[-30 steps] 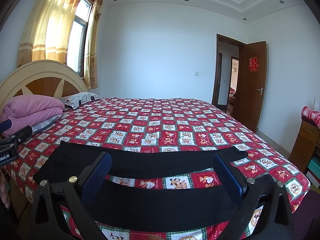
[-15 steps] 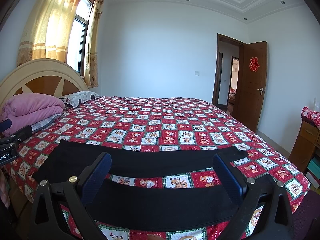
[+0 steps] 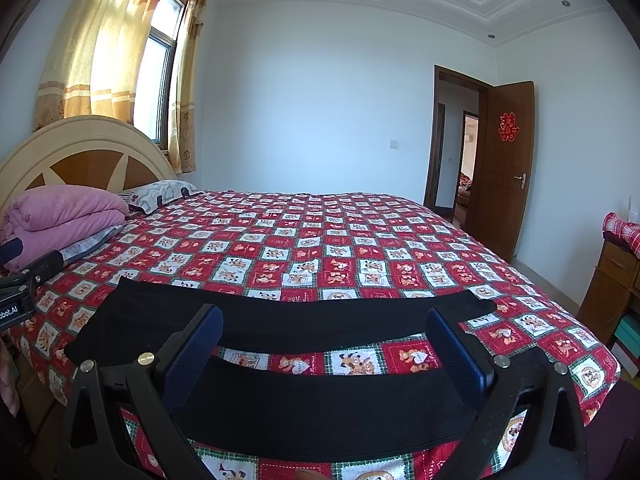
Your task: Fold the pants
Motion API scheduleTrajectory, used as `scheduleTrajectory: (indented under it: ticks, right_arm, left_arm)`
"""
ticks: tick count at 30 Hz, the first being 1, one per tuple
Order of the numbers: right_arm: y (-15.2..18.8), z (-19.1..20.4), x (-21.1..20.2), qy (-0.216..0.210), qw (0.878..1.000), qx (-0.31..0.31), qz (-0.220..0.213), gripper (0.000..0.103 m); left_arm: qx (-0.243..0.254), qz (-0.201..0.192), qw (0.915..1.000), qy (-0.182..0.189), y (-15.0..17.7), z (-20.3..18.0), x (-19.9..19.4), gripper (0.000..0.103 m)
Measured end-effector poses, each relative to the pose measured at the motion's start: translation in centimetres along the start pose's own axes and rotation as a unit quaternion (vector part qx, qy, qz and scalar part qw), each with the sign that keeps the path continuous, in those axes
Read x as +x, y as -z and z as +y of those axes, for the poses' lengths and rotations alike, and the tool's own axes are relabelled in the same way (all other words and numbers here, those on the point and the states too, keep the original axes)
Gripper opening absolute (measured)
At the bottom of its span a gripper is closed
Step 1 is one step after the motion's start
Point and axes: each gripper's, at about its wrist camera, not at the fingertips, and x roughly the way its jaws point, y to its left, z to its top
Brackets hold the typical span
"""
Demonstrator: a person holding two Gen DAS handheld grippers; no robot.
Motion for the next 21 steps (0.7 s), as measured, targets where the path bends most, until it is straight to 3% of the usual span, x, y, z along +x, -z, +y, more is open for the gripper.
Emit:
scheduleTrajectory:
  ticks: [11,14,17,21]
  right_arm:
    - [0.7,0.1,1.0,0.001,1.000,-0.004,0.015,0.102]
    - [1.0,-0.2,1.9,0.005,1.000,-0.004,0.027,0.102]
    - [1.9,-1.1,3.8,0.016,0.999,0.001,0.050,0.102]
    - [3.3,-2.1,6.0,0.026,0.997,0.004,0.079,0.102]
  left_arm:
    - [0.008,0.018,0.9998,-0.006,2.3,1.1,2.4,0.103]
    - [0.013,0.042,0.9986,-0.030,2.4,3.1,5.8,0.103]
    - [0.009,0.060,0.9951,-0.078,2.2,7.1,10.5,0.103]
    - [0.004,0.120,0.9884,-0.093,2.9,11.6,16.8,0.103]
